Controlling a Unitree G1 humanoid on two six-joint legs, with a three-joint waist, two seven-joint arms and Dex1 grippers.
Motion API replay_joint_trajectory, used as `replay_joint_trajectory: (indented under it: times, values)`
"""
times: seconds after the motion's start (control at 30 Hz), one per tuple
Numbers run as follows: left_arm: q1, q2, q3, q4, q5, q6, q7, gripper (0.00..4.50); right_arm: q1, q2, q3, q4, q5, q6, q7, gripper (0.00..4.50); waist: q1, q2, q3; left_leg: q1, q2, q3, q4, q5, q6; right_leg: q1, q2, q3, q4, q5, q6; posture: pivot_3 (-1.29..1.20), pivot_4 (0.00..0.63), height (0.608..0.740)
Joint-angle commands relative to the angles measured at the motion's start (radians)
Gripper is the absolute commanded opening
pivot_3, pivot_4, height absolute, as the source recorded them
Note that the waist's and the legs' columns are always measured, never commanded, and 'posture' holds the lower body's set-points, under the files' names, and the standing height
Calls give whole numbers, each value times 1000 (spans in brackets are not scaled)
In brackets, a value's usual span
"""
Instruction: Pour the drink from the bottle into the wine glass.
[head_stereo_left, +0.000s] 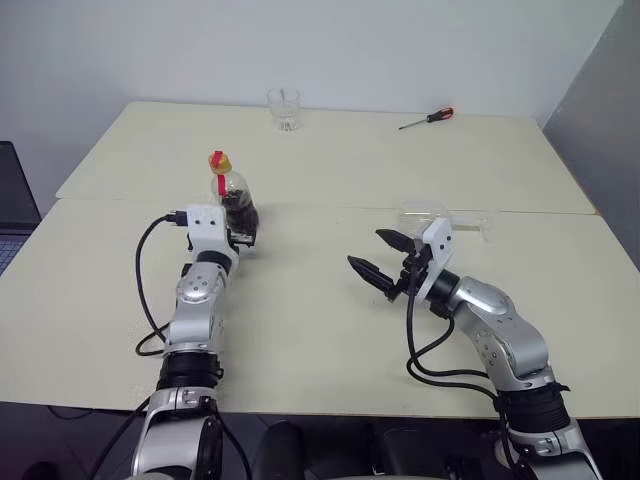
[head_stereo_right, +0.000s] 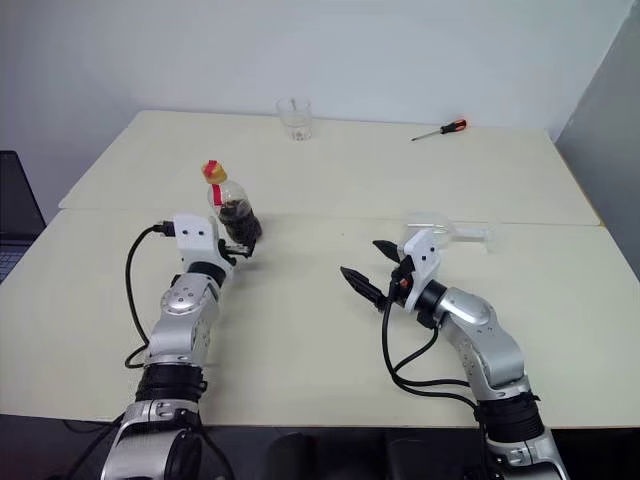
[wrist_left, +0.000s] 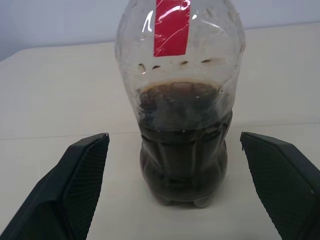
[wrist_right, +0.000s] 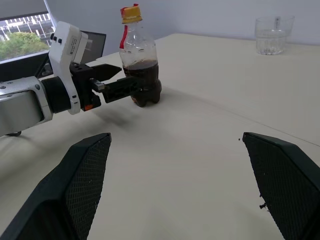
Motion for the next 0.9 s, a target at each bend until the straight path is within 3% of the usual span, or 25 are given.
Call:
replay_joint_trajectory:
  times: [0.03, 0.47, 0.6, 0.73, 0.9]
  values:
    - [-45, 8, -9, 37, 8, -64, -11, 4461, 1, -2, -6, -48, 9, 1, -5, 4500, 0, 0, 0, 0, 0, 0, 0, 0, 0, 0, 0, 0, 0, 0, 0, 0, 150, 740]
    - [-178, 61, -29, 258, 24, -175, -70, 4461, 32, 0, -18, -93, 26, 32, -21, 4500, 0, 0, 0, 0, 0, 0, 0, 0, 0, 0, 0, -1, 0, 0, 0, 0, 150, 740]
    - [-182, 46, -32, 271, 17, -179, -74, 3573, 30, -1, -26, -93, 19, 31, -30, 4500, 0, 0, 0, -1, 0, 0, 0, 0, 0, 0, 0, -1, 0, 0, 0, 0, 150, 740]
    - [-176, 44, -33, 268, 19, -181, -74, 2357, 19, 1, -33, -98, 24, 35, -40, 4500, 1, 0, 0, -1, 0, 0, 0, 0, 0, 0, 0, -1, 0, 0, 0, 0, 150, 740]
    - [-175, 53, -30, 260, 17, -178, -78, 1786, -1, -1, -42, -105, 32, 44, -46, 4500, 1, 0, 0, -1, 0, 0, 0, 0, 0, 0, 0, -1, 0, 0, 0, 0, 150, 740]
